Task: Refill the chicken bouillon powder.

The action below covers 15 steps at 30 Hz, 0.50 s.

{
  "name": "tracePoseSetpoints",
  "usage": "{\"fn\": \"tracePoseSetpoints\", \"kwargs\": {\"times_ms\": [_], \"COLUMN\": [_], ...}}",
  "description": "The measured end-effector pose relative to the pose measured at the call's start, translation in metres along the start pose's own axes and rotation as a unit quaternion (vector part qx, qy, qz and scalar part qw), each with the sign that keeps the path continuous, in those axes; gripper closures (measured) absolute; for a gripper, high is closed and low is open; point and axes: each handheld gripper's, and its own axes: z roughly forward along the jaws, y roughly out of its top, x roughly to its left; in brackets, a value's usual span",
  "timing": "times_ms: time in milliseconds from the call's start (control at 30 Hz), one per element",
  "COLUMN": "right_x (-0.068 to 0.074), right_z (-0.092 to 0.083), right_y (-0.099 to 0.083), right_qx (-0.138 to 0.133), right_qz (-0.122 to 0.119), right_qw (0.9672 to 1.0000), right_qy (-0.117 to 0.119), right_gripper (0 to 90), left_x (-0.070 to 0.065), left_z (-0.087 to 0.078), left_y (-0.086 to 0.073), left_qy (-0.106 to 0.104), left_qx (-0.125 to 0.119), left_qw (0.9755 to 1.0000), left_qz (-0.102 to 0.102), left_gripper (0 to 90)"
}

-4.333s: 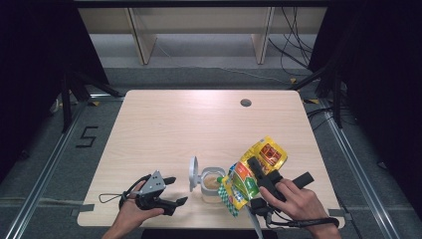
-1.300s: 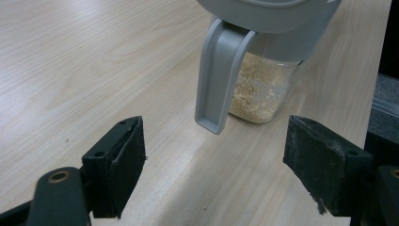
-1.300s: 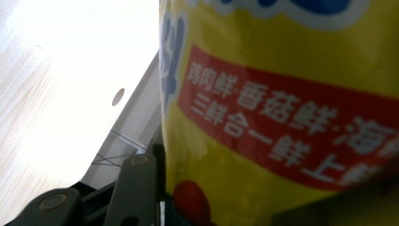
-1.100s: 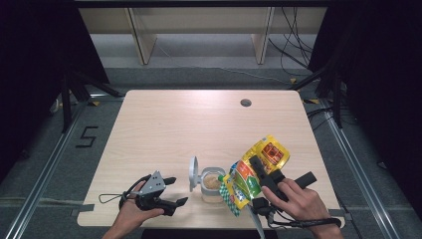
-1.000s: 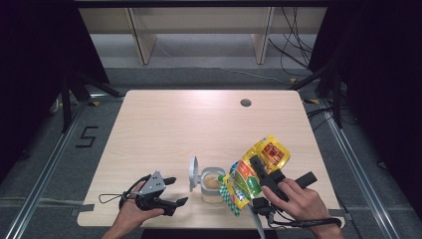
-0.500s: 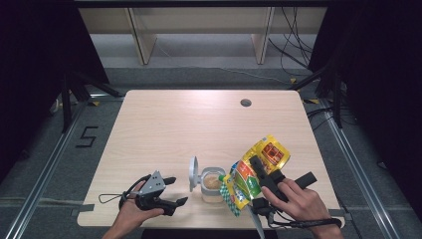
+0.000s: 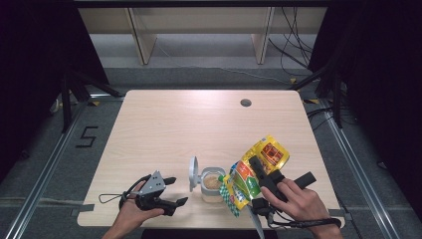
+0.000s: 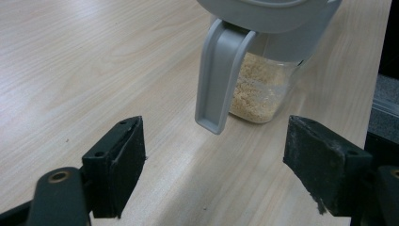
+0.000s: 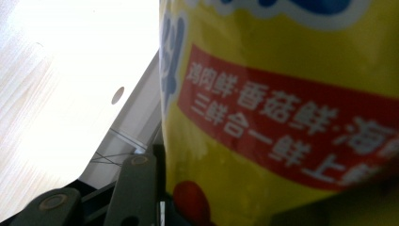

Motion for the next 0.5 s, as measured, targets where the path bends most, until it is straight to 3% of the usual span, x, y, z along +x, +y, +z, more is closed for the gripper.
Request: {"fn": "tracePoseSetpoints", "kwargs": {"times_ms": [33,67,233,400,500], "right_x": [0.0005,-0.0007,0.0003,-0.0005,0.0013], "right_z": [-0.0008,0.0003,-0.0006,0.0002,-0.0009], "right_y": [-0.0002,-0.0005,-0.0002,-0.0007,-0.0008], "right_qx": [0.004,-0.002,0.003,-0.002,0.002], "right_qz": [0.007,-0.005,0.004,-0.004,0.008], "right_qw": [1.0000,1.0000,1.0000,1.0000,1.0000], "right_qy": [-0.002,0.007,0.005,0.009,0.002], "right_gripper": [57.5,57.5,57.6,58.1,58.6], "left_x": [0.0001,0.0000,0.0000,0.0000,0.0000], "left_z": [-0.0001,-0.0001,0.0000,-0.0001,-0.0003], "left_y": [0.0000,0.0000,0.0001,0.0001,0.0001], "left_qy": [0.000,0.000,0.000,0.000,0.000], "left_qx": [0.000,0.000,0.001,0.000,0.001], "left_qw": [1.0000,1.0000,1.0000,1.0000,1.0000], "left_qz": [0.000,0.000,0.000,0.000,0.001], "left_gripper": [20.7,20.7,20.7,20.7,20.6]}}
